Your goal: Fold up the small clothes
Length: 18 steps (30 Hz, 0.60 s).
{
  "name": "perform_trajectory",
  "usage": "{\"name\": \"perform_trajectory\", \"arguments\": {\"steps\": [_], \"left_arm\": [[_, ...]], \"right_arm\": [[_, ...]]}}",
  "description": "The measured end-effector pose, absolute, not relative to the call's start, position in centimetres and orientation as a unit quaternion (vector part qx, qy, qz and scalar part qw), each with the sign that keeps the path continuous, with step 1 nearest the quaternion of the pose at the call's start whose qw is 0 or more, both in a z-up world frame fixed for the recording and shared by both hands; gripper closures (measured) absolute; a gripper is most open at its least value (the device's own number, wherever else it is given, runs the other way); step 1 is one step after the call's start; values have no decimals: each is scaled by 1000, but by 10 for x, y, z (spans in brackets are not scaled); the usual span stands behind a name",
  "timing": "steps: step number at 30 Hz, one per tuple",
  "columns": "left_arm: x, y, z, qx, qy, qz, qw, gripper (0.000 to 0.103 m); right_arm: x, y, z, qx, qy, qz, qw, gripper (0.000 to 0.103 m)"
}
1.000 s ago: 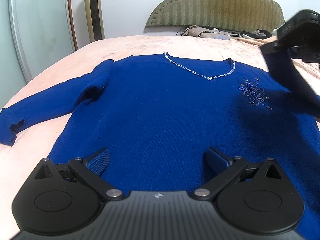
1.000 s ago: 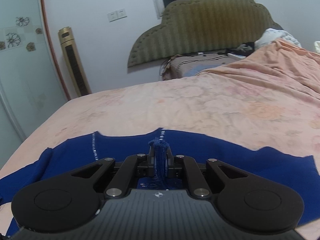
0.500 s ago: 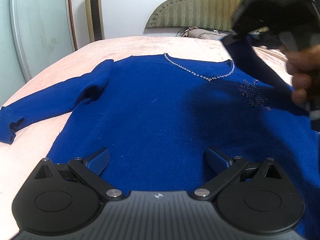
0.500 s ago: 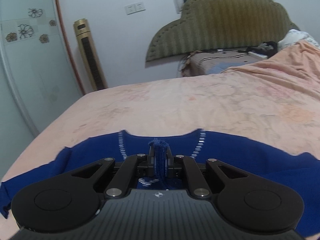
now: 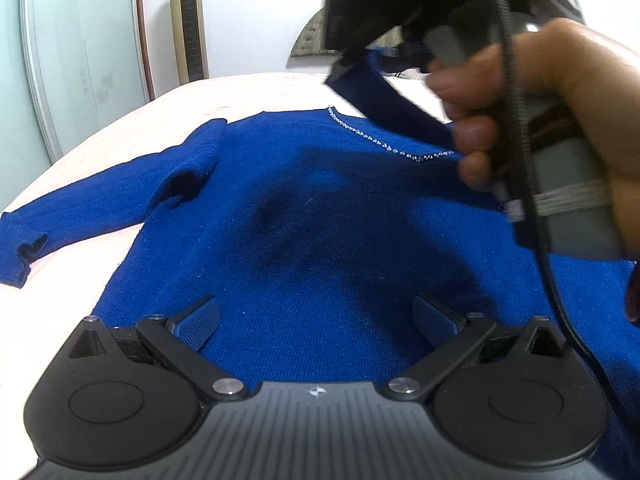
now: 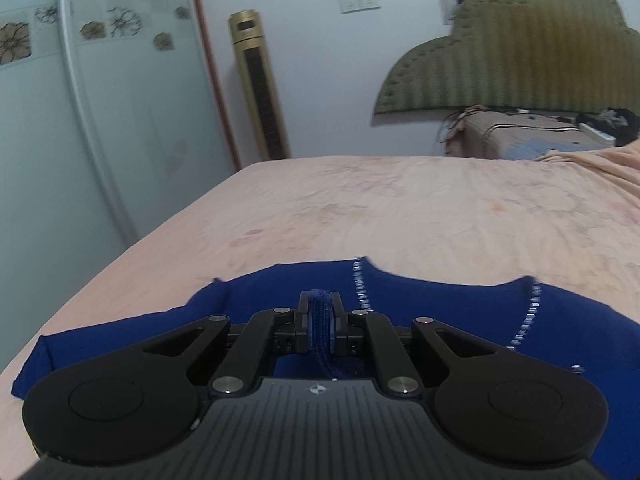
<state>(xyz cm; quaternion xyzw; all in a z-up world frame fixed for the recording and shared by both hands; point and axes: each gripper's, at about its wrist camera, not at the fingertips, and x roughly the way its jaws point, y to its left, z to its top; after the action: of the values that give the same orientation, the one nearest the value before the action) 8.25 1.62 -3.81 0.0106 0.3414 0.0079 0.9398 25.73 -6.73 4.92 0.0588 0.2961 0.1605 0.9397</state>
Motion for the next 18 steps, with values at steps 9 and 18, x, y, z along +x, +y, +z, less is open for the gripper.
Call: {"name": "perform_trajectory", "arguments": {"steps": [9,18], "left_arm": [[82,16,-38,11,341,8,940,0],[82,16,-38,11,341,8,940,0]], "right_arm": [[262,-42,49,51,294,204,932,90],[260,-18,50,39,285,257,923,90]]}}
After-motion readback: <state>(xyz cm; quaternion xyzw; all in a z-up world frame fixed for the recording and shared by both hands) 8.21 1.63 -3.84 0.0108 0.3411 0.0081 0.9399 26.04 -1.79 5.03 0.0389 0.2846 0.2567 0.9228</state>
